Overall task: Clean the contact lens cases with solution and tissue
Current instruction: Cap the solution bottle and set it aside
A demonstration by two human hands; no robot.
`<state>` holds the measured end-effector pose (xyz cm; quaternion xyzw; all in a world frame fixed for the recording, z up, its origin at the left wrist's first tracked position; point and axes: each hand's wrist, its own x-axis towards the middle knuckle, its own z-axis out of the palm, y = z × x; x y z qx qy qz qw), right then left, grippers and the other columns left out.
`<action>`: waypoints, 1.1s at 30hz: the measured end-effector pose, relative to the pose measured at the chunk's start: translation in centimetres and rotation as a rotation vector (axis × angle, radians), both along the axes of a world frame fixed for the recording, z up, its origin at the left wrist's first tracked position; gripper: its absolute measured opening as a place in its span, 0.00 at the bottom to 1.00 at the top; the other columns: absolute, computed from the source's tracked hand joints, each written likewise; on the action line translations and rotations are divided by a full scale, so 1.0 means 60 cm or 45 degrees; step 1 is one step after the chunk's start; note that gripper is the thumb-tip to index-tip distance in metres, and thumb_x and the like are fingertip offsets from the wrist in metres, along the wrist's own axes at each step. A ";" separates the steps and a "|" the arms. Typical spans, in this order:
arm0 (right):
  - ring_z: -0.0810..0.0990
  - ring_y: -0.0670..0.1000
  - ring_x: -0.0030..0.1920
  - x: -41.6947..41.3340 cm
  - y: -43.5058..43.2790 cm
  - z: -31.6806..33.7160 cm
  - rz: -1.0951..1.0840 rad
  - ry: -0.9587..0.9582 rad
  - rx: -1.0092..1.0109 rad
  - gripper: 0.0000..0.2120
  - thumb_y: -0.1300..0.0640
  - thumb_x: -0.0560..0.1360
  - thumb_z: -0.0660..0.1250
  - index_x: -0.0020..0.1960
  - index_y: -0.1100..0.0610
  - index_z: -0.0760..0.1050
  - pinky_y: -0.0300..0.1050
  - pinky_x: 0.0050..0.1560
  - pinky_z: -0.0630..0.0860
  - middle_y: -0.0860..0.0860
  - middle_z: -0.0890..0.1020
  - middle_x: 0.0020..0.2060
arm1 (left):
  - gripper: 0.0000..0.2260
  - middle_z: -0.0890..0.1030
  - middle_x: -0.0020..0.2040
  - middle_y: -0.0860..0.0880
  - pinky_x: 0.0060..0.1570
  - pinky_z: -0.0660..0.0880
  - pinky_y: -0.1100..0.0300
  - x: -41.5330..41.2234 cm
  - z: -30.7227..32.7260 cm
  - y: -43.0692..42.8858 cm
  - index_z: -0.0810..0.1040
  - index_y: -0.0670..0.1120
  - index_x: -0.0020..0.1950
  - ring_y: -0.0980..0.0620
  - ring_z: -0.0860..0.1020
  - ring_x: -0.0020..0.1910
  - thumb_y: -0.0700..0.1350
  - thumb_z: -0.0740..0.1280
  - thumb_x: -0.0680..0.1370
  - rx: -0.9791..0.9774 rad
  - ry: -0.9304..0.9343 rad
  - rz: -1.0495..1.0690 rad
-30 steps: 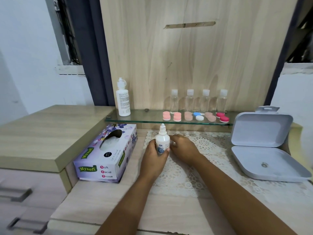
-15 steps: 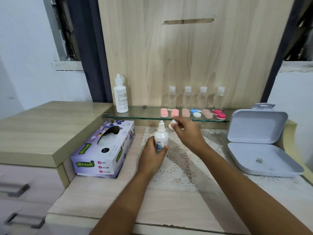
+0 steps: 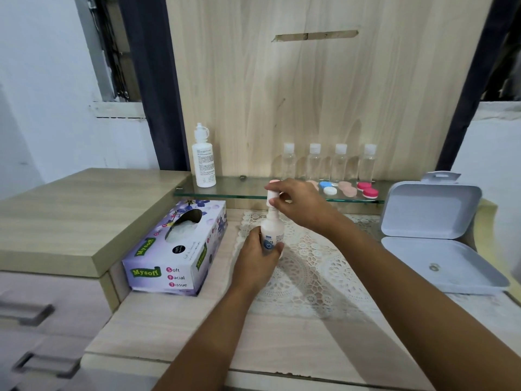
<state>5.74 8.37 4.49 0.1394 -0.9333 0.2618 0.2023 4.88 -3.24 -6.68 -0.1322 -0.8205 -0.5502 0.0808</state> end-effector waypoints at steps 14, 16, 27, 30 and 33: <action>0.76 0.47 0.46 -0.012 0.001 0.001 -0.045 -0.095 0.072 0.14 0.54 0.73 0.69 0.58 0.57 0.76 0.34 0.39 0.68 0.53 0.80 0.51 | 0.15 0.78 0.53 0.55 0.53 0.74 0.53 -0.001 -0.001 0.000 0.69 0.52 0.60 0.54 0.77 0.52 0.51 0.67 0.76 -0.007 -0.013 0.002; 0.74 0.47 0.42 -0.015 -0.001 0.000 -0.097 -0.118 0.019 0.15 0.51 0.71 0.71 0.52 0.58 0.75 0.36 0.34 0.69 0.52 0.79 0.44 | 0.14 0.78 0.53 0.55 0.53 0.74 0.53 -0.001 0.000 0.000 0.69 0.53 0.60 0.55 0.77 0.52 0.51 0.67 0.76 -0.001 -0.015 0.000; 0.76 0.45 0.50 -0.006 0.003 -0.008 0.057 -0.224 -0.137 0.16 0.58 0.75 0.65 0.62 0.52 0.73 0.35 0.47 0.69 0.47 0.76 0.55 | 0.15 0.78 0.54 0.54 0.55 0.74 0.50 -0.002 0.000 0.001 0.69 0.53 0.60 0.53 0.77 0.52 0.51 0.67 0.76 0.007 -0.035 -0.006; 0.73 0.47 0.48 -0.017 0.003 -0.008 -0.023 -0.167 -0.029 0.12 0.53 0.73 0.68 0.56 0.54 0.75 0.36 0.43 0.67 0.49 0.76 0.48 | 0.14 0.78 0.54 0.55 0.55 0.74 0.49 -0.003 -0.002 0.000 0.69 0.55 0.59 0.53 0.77 0.53 0.51 0.67 0.75 0.007 -0.030 -0.004; 0.72 0.49 0.47 -0.026 -0.002 -0.011 -0.103 -0.114 0.077 0.15 0.46 0.72 0.69 0.49 0.56 0.74 0.39 0.40 0.65 0.49 0.75 0.42 | 0.12 0.79 0.53 0.56 0.55 0.75 0.49 -0.005 -0.003 0.000 0.69 0.56 0.56 0.54 0.77 0.52 0.51 0.67 0.75 0.001 -0.023 0.000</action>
